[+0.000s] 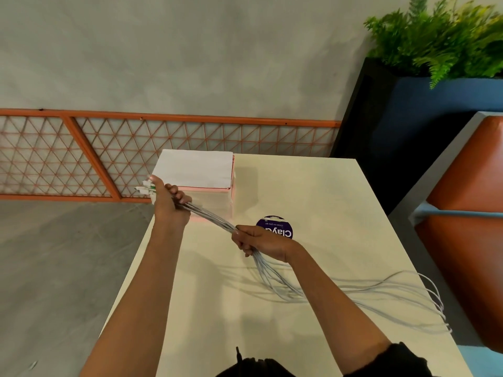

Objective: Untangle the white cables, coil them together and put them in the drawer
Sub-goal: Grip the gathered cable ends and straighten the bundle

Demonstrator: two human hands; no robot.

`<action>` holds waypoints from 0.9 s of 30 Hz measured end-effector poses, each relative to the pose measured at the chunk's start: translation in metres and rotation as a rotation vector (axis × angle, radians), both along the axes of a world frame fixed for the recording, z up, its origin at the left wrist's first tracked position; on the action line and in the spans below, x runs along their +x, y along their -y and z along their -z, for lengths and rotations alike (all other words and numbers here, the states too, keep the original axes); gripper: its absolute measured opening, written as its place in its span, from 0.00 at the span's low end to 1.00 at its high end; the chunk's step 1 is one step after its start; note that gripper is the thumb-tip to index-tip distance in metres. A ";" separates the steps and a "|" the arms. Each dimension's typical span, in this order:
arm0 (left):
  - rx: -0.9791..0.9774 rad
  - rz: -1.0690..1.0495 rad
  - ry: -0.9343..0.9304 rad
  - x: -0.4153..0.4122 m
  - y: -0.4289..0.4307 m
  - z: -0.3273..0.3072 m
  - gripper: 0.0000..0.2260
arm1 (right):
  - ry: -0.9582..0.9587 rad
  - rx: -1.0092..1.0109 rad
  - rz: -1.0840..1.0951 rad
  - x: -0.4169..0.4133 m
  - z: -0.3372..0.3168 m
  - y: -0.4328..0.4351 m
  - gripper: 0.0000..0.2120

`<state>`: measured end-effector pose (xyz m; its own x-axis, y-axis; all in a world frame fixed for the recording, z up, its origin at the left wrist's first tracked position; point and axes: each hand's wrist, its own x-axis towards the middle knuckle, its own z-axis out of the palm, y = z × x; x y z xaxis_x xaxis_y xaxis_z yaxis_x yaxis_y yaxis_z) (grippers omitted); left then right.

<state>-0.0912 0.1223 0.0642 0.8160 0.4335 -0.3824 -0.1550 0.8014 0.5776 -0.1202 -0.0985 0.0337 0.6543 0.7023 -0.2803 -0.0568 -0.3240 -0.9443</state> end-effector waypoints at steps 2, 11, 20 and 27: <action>0.030 0.021 -0.023 -0.001 0.000 -0.004 0.23 | -0.009 -0.015 -0.006 0.003 -0.001 0.004 0.14; 0.214 0.031 0.018 -0.008 0.012 -0.017 0.20 | 0.078 -0.154 -0.121 0.008 -0.009 -0.003 0.20; 0.268 0.255 0.154 -0.014 0.031 -0.030 0.20 | 0.021 0.055 -0.036 0.009 -0.049 -0.060 0.17; 0.048 0.388 0.332 -0.013 0.029 -0.031 0.21 | -0.396 0.283 -0.082 0.009 -0.049 -0.061 0.21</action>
<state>-0.1038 0.0928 0.0953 0.9945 0.0848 -0.0622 -0.0325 0.8104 0.5850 -0.1111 -0.0376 0.0825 0.4759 0.8314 -0.2870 -0.4139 -0.0762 -0.9071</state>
